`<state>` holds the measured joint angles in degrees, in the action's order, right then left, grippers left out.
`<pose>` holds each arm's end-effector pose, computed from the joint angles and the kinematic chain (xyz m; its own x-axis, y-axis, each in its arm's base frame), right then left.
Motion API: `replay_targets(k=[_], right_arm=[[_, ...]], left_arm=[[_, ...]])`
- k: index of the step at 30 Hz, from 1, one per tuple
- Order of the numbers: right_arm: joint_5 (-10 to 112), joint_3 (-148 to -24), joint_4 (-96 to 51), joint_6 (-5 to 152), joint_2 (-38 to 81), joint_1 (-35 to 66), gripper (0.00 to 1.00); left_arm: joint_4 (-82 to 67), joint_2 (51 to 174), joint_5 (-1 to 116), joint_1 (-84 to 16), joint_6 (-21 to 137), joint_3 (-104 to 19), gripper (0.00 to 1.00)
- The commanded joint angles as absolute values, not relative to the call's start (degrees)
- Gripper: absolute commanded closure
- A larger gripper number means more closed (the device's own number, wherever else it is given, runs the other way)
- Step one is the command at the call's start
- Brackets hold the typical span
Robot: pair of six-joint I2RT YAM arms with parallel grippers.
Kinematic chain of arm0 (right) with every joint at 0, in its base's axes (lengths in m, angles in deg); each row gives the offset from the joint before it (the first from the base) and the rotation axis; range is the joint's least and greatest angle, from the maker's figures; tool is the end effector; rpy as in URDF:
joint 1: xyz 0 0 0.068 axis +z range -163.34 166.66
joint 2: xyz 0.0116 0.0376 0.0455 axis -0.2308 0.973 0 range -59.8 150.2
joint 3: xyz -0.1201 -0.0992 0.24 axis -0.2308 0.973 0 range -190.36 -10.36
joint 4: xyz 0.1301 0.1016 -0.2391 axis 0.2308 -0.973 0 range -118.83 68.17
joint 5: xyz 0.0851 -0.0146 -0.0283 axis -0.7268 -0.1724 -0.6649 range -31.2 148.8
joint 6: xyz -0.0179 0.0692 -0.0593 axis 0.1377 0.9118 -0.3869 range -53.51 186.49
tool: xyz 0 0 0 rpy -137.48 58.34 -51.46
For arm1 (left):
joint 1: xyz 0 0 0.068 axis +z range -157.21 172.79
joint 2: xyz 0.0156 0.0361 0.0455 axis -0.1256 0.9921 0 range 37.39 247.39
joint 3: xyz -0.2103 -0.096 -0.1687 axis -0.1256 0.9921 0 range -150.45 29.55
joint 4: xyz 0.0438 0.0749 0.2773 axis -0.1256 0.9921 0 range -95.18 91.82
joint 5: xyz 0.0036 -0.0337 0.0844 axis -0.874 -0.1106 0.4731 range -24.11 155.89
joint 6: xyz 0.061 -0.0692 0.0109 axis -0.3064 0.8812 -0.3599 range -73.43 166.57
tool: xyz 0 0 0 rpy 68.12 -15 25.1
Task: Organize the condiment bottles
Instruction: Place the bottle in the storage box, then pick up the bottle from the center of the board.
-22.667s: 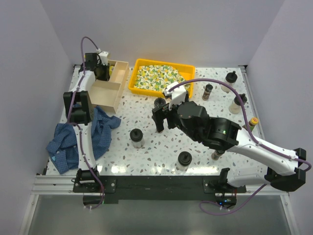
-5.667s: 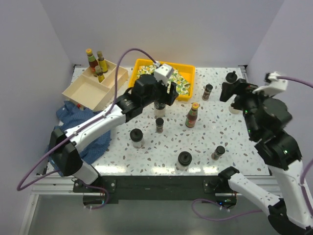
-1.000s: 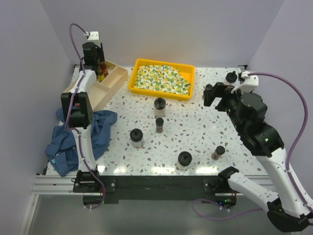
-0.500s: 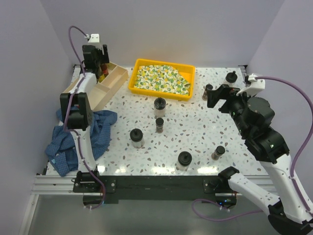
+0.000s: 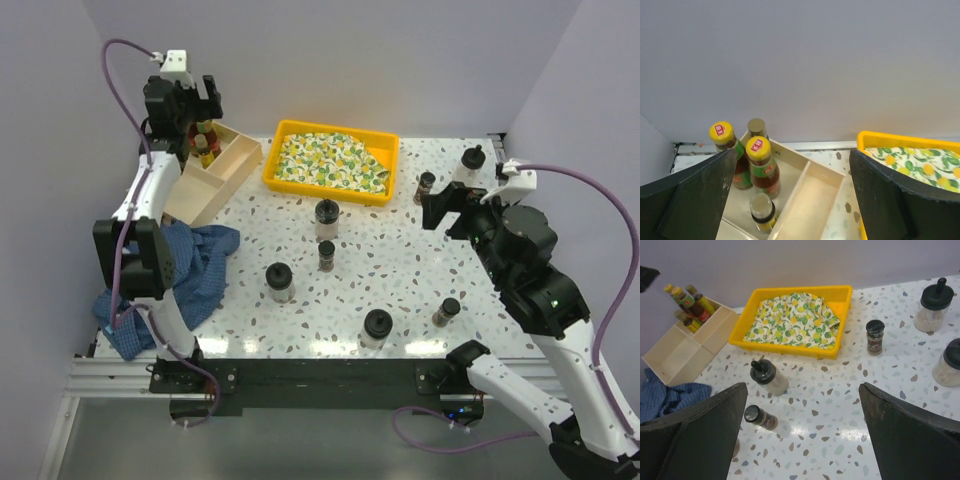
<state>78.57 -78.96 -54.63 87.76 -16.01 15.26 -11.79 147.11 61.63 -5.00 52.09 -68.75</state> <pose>0.1854 0.0689 0.4546 -0.1704 0.2960 -0.9399 -0.1015 0.9435 0.3156 0.5527 0.0151 0.3660 -0.0867 -0.0993 -0.9913 0.0271 0.9944 -0.1020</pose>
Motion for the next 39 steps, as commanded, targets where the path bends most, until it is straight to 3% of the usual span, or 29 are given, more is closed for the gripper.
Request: replay_targets(k=[1,10,15,20,25,27,31,39], right_arm=[[77.0,-76.1,-58.6,89.0,-15.0,15.4,0.01],[69.0,-69.4,-54.6,88.3,-20.7,15.4,0.01],[69.7,-66.6,-53.6,88.1,-23.1,15.4,0.01],[68.2,-66.4,-53.8,87.7,-23.1,15.4,0.01],[68.2,-65.5,-53.4,87.7,-23.1,15.3,0.01],[68.2,-65.6,-53.6,87.6,-22.5,15.4,0.01],[69.0,-65.6,-53.7,87.1,-22.1,15.4,0.01],[68.4,-65.3,-53.1,87.1,-22.0,15.3,0.01]], left_arm=[[-6.1,135.3,59.4,-8.2,55.0,-60.8,0.00],[6.7,116.6,69.5,-20.6,51.4,-43.7,0.00],[17.1,112.2,72.5,-29.6,55.1,-38.6,0.02],[24.3,108.0,74.8,-37.6,58.8,-33.7,0.11],[31.0,104.4,75.1,-44.3,61.4,-30.8,0.07],[31.4,102.5,74.9,-46.0,63.0,-28.3,0.00],[28.7,98.2,72.5,-46.8,64.7,-22.1,0.00],[21.5,102.3,70.5,-48.8,66.2,-16.4,0.00]])
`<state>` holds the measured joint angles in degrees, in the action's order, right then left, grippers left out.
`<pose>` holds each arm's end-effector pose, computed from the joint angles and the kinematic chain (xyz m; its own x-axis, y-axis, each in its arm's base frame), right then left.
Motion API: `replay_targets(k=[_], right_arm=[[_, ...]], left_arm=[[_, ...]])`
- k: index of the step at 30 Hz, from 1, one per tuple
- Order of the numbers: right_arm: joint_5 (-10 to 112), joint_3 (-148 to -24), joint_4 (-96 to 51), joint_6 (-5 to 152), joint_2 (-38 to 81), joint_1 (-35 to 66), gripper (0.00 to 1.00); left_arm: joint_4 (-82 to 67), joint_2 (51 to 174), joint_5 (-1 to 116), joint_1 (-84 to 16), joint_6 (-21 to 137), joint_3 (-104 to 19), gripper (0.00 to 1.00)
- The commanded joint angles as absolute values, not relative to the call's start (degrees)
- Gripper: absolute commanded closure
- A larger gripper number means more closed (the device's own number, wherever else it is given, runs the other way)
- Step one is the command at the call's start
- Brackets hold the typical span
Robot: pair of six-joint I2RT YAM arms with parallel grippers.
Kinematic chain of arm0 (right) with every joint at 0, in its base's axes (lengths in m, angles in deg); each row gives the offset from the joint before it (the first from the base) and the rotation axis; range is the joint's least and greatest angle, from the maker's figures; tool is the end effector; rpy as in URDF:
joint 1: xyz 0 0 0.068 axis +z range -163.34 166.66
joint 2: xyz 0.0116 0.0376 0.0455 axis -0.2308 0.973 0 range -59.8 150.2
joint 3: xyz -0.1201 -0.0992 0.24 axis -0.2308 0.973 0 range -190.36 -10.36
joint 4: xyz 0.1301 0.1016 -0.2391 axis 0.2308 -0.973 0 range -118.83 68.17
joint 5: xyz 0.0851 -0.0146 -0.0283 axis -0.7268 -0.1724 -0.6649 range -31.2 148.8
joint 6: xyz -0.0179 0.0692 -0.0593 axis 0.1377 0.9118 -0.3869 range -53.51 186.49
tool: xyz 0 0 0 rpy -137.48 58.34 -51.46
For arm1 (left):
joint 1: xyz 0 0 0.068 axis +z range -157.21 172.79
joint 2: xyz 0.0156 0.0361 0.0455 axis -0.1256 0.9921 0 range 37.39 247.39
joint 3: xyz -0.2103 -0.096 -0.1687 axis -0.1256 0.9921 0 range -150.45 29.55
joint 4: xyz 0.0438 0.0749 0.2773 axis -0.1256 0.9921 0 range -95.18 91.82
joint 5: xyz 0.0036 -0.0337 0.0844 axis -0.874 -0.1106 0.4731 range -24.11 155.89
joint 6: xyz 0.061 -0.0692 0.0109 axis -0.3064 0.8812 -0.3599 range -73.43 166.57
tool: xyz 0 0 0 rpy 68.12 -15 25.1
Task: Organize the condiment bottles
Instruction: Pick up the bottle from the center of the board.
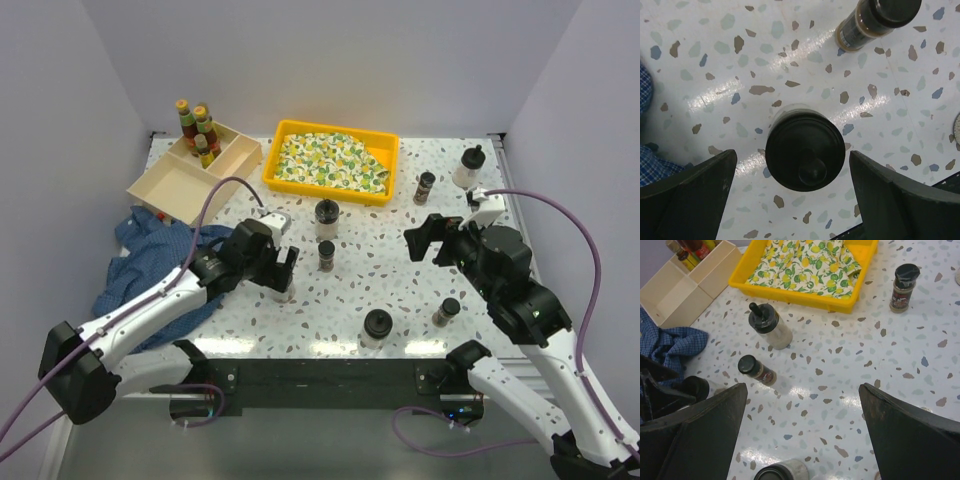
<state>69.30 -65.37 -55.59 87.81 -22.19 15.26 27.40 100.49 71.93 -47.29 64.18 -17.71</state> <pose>0.1785 0.0800 0.3787 -0.3457 0.2188 -0.9125 -0.2056 0.9311 0.3012 0.2202 -0.1738 0.2261 -0.7230 0.2152 -0.6565 0.3861 0.9139 -0.1256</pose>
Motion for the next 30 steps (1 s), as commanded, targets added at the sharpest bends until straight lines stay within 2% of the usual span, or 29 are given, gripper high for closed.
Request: replay_targets(k=[1,6,10,13,15,17,22,25,30], right_arm=[[68.4,-65.4,-53.3,87.3,-21.8,15.3,0.01],[68.9,-66.2,-53.9,87.1,-21.8,15.4,0.01],[68.7,-65.8,-53.7,87.3,-22.3,15.3,0.01],[68.6,-65.2,-53.8,87.3,-22.7,15.4,0.02],[68.6,-65.0,-54.2,87.7,-23.1,15.4,0.01],[67.9,-64.8,-54.4,88.5,-23.5,15.4,0.02],[65.0,-63.4,-54.4,91.3,-24.0,15.4,0.02],[64.9,-62.9,-54.5,91.4,-24.4,15.4,0.01],[64.2,-63.8,-54.4,91.4,-25.0,15.4,0.01]], left_arm=[[21.0,103.7,70.4,-49.1,66.3,-16.4,0.00],[19.5,107.3,71.5,-50.9,66.4,-16.1,0.04],[20.0,109.5,73.7,-51.3,66.4,-17.2,0.21],[21.5,110.2,75.8,-51.3,67.0,-18.5,0.56],[23.4,110.1,77.2,-51.4,67.5,-19.7,0.85],[24.3,109.8,78.8,-51.3,67.7,-21.1,0.98],[26.3,110.1,84.3,-50.9,65.1,-27.4,1.00],[29.8,113.0,87.3,-48.1,63.0,-38.3,1.00],[29.7,116.4,84.0,-33.1,60.2,-46.3,1.00]])
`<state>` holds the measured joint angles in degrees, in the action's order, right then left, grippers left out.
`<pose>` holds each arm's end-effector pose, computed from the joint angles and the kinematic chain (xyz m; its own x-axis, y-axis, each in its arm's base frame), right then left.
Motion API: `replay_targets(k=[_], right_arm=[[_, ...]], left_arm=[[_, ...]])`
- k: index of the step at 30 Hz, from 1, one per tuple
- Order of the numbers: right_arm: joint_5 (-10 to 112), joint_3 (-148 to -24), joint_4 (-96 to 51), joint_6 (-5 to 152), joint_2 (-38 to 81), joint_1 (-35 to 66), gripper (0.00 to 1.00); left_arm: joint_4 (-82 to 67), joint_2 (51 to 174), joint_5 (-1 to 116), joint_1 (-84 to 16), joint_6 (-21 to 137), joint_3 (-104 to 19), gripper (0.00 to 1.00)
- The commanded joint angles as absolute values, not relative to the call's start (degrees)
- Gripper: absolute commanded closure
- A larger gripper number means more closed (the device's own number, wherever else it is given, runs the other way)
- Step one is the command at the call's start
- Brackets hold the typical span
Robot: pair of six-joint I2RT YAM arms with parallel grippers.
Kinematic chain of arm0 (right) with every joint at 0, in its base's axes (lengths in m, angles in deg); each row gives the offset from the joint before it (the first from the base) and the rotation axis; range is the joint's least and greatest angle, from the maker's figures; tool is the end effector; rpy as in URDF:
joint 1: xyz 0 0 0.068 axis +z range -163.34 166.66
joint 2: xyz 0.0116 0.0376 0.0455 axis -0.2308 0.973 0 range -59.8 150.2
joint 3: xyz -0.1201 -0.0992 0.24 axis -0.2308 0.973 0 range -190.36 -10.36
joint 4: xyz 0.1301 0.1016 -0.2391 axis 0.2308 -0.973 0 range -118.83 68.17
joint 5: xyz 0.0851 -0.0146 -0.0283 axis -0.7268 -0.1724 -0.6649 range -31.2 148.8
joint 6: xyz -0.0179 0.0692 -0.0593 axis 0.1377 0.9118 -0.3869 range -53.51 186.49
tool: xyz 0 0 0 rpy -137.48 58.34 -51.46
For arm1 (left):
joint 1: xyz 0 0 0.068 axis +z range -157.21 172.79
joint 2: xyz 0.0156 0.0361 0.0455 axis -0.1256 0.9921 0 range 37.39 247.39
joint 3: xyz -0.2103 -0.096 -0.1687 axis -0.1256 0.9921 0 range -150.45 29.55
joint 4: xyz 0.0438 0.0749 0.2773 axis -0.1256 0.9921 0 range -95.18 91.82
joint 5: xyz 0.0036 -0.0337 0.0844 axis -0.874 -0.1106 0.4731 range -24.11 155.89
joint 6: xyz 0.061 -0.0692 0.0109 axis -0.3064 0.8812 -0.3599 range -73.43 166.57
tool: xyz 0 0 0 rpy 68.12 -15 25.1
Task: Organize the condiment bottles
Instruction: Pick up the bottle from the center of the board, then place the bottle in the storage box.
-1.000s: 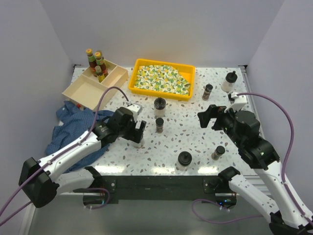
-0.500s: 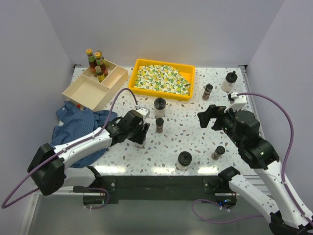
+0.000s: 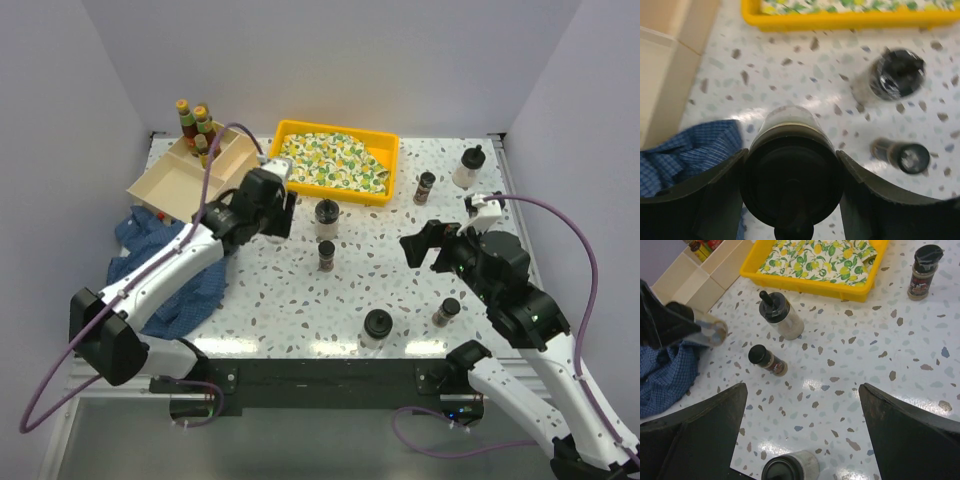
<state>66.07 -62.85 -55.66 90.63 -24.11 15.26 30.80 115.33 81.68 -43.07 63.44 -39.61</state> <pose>0.1728 0.0822 0.3667 -0.3854 0.2521 -0.8877 -0.2312 0.9049 0.3573 0.2997 -0.1886 0.2936 -0.6642 0.1355 -0.7352 0.2238 0.9744 -0.0226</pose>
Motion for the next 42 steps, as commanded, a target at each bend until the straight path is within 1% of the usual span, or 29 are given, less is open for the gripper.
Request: replay_targets(k=[1,2,3,6,7,8,9,11,14,17,21,26,32,42], right_arm=[[64.2,-64.1,-54.6,91.3,-25.2,15.4,0.01],[64.2,-64.5,-54.9,91.2,-25.3,15.4,0.01],[64.4,-64.6,-54.9,90.9,-25.6,15.4,0.01],[65.1,-64.0,-54.7,90.8,-26.7,15.4,0.01],[65.1,-63.8,-54.6,90.7,-27.0,15.4,0.01],[65.0,-63.1,-54.4,90.9,-27.4,15.4,0.01],[64.3,-62.8,-53.8,90.9,-27.5,15.4,0.01],[63.6,-62.8,-53.7,91.1,-27.2,15.3,0.01],[63.2,-63.7,-54.0,91.2,-26.8,15.4,0.01],[63.2,-64.5,-54.4,91.4,-26.5,15.4,0.01],[62.7,-64.4,-53.4,92.6,-26.2,15.3,0.01],[63.1,-65.4,-53.4,93.4,-24.6,15.4,0.01],[65.0,-67.1,-54.4,94.1,-23.4,15.4,0.01],[65.0,-68.0,-54.2,94.6,-21.6,15.4,0.01]], left_arm=[[29.5,116.6,84.3,-31.1,60.1,-48.0,1.00],[29.4,116.7,84.6,-27.2,60.2,-48.7,1.00],[28.8,116.8,86.3,-25.4,60.3,-48.9,1.00],[25.3,116.8,85.5,-17.3,60.4,-49.2,1.00],[23.5,116.9,81.2,-14.6,60.4,-48.5,1.00],[21.9,117.4,79.1,-9.0,60.7,-48.5,1.00],[20.1,119.4,77.3,-7.2,61.2,-48.9,1.00],[19.6,122.5,75.6,-0.3,62.0,-52.1,1.00],[17.9,129.4,71.8,4.7,62.3,-57.1,1.00],[15.0,135.3,68.7,7.3,62.1,-61.8,1.00],[12.5,142.2,68.2,7.4,60.6,-67.0,1.00],[12.6,149.8,68.5,7.4,60.6,-73.0,1.00],[12.8,159.3,71.9,7.4,58.8,-79.1,1.00],[11.1,167.1,72.3,7.3,56.3,-88.7,1.00]])
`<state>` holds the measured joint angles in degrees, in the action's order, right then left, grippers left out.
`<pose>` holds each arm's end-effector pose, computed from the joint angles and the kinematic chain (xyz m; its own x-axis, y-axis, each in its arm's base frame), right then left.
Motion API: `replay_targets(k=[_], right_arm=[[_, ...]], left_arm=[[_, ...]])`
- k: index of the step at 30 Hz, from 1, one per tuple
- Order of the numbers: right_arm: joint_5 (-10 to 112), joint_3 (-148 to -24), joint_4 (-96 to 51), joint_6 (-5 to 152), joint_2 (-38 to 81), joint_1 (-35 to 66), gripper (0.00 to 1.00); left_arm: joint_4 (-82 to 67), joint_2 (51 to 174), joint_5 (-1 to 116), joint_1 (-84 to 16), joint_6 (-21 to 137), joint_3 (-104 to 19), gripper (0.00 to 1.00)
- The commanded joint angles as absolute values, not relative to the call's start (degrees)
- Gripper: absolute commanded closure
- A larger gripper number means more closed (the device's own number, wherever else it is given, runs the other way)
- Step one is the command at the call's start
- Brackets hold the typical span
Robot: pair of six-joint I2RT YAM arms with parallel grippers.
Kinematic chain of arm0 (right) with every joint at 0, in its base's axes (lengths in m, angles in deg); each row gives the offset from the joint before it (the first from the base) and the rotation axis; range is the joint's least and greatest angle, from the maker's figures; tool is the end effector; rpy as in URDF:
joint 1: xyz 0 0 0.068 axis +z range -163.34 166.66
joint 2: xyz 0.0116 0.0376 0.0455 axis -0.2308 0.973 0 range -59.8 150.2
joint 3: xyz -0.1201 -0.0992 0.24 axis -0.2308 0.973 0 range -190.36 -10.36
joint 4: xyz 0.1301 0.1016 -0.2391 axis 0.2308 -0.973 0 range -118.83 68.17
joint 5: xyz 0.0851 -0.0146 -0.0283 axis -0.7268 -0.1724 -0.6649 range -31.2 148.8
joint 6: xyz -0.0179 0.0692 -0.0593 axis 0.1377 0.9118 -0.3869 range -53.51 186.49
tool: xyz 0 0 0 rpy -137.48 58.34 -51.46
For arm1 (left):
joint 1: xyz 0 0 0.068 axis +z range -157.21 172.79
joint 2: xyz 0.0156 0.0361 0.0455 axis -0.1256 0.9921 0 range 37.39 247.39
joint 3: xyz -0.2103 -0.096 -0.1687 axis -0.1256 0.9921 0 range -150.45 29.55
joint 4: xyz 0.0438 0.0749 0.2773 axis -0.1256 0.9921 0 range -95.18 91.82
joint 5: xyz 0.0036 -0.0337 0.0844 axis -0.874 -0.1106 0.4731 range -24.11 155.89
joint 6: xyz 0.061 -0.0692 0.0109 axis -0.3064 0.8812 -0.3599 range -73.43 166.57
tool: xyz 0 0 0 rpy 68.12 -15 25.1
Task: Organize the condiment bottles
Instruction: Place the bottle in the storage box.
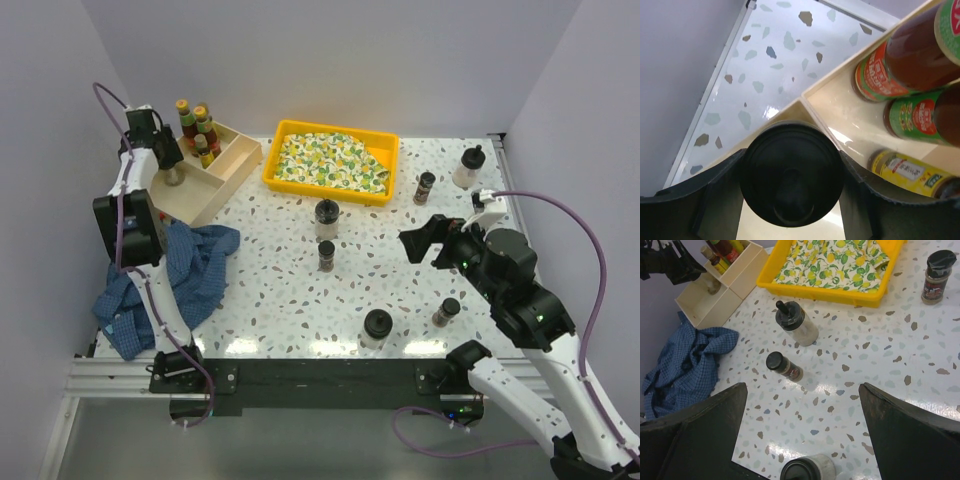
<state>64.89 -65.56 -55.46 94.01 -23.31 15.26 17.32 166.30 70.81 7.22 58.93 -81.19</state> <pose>0.1714 0.0834 0.3835 -0.3788 0.3169 -0.8695 -0.2379 0.8746 0.4224 0.5741 0.1551 0.1981 -0.5498 -0.3617 -0.7529 -0.4393 0.8919 -0.1076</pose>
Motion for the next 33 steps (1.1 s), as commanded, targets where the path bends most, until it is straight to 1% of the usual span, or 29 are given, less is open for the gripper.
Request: replay_targets(k=[1,4,5,7,8,11,12,14,15,18,19,20,22,26,29,33], right_arm=[[64.9,-68.5,-54.4,94.5,-21.2,15.3,0.01],[63.9,-68.9,-54.2,93.8,-20.6,15.4,0.01],[63.6,-68.7,-53.8,94.0,-20.8,15.4,0.01],[63.4,-68.2,-53.3,94.3,-20.9,15.4,0.01],[63.4,-68.2,-53.3,94.4,-20.9,15.4,0.01],[63.4,-68.3,-53.5,94.3,-21.0,15.4,0.01],[63.4,-68.4,-53.6,94.1,-21.0,15.4,0.01],[63.4,-68.8,-54.0,94.1,-21.2,15.3,0.01],[63.4,-68.9,-54.0,94.0,-21.3,15.4,0.01],[63.4,-69.2,-54.4,93.6,-21.8,15.4,0.01],[63.5,-69.4,-54.4,93.5,-21.9,15.3,0.01],[63.6,-69.4,-54.6,93.5,-22.0,15.3,0.01],[63.6,-69.5,-55.0,93.4,-22.2,15.4,0.01],[63.8,-69.2,-55.8,93.6,-22.6,15.4,0.01],[63.5,-68.0,-55.6,94.1,-22.4,15.4,0.02],[63.7,-67.3,-57.4,94.2,-20.1,15.3,0.01]], left_arm=[[11.2,167.4,72.2,7.3,56.2,-89.1,1.00],[10.9,168.5,72.0,7.4,56.2,-90.2,1.00],[10.7,169.0,71.7,7.4,56.2,-90.4,0.93],[10.6,169.4,71.4,7.3,55.9,-90.9,0.82],[10.5,169.6,71.4,7.3,55.9,-90.9,0.73],[10.5,169.5,71.6,7.4,55.5,-90.8,0.55],[10.6,169.3,72.4,7.3,55.4,-90.8,0.42],[11.0,168.2,73.3,7.4,55.6,-90.6,0.34],[11.1,167.7,73.4,7.3,55.5,-90.2,0.26],[11.3,164.5,72.4,7.3,55.9,-89.6,0.16],[11.4,163.4,72.1,7.4,56.2,-89.4,0.07],[11.3,161.2,71.6,7.3,56.4,-89.1,0.01],[11.5,158.9,69.2,7.3,57.3,-88.7,0.00],[12.6,150.3,66.2,7.1,59.8,-85.4,0.00],[15.6,144.8,60.6,6.4,61.2,-82.5,0.00],[20.8,138.6,58.2,1.1,58.5,-77.4,0.00]])
